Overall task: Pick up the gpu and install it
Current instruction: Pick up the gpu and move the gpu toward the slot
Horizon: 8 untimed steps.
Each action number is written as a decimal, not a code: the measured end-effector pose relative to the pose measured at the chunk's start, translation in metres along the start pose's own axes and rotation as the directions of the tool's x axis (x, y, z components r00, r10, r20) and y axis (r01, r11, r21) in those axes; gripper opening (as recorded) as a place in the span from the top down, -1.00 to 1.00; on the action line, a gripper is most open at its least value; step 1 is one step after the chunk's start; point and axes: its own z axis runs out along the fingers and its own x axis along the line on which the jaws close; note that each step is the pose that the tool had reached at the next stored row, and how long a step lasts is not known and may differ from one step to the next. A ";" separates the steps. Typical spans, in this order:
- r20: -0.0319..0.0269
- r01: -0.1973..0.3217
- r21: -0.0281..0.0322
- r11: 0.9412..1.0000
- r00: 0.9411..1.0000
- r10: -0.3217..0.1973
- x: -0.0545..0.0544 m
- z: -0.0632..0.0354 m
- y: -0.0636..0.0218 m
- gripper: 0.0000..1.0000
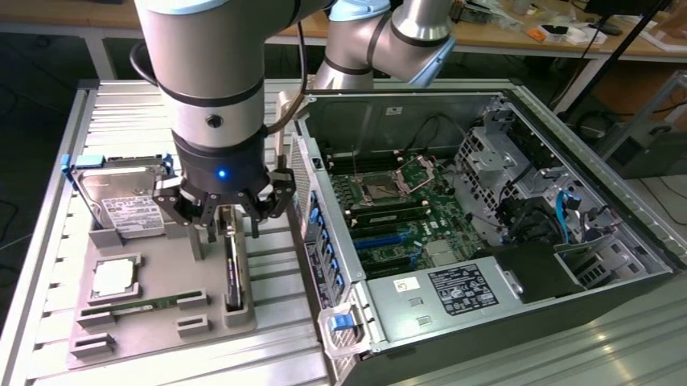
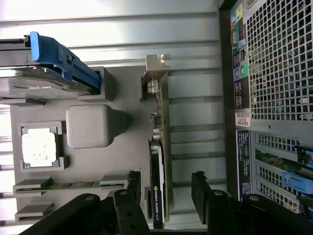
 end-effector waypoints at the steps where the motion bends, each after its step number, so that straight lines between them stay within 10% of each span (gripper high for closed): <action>1: 0.000 0.000 0.000 1.000 1.000 0.000 0.000 0.0002 0.0000 -0.08; 8: 0.000 0.000 0.000 1.000 1.000 0.000 0.000 0.0019 -0.0001 -0.08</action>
